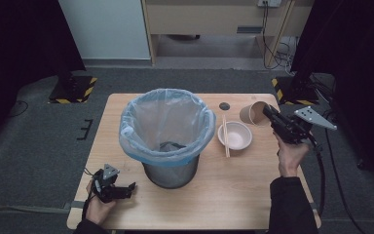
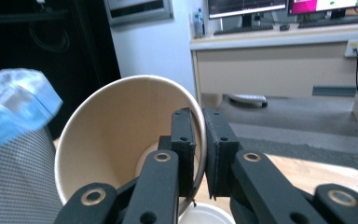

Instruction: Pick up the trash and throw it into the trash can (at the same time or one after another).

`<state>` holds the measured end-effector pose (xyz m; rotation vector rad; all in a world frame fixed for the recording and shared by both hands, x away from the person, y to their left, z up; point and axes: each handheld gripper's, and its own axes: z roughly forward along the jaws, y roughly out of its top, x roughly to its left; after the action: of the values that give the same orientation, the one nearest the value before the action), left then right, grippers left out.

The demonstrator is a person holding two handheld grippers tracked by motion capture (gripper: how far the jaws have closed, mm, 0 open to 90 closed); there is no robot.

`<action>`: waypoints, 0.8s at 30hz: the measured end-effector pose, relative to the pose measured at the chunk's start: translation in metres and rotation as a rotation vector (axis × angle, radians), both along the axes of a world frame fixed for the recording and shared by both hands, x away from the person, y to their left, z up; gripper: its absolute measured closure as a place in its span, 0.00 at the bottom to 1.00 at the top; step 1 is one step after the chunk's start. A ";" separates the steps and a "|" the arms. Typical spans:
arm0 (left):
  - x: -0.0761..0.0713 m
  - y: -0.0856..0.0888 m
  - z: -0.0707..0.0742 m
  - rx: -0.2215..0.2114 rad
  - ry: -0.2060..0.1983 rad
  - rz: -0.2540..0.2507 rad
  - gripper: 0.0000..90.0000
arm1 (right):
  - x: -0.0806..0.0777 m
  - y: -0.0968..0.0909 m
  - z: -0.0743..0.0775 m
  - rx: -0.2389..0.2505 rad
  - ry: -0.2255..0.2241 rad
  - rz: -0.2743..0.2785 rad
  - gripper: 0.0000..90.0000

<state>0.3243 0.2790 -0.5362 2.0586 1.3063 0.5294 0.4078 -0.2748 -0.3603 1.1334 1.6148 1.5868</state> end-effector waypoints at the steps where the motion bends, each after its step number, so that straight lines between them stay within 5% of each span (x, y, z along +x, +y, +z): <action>1: 0.000 0.000 0.000 0.000 0.000 0.002 0.00 | 0.000 0.000 0.000 0.000 0.000 0.000 0.93; 24: 0.000 -0.001 0.000 -0.002 -0.001 0.009 0.00 | -0.025 0.016 0.060 0.045 -0.150 0.077 0.93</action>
<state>0.3244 0.2781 -0.5363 2.0514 1.3156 0.5329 0.3824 -0.2586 -0.3004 0.9603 1.5482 1.7225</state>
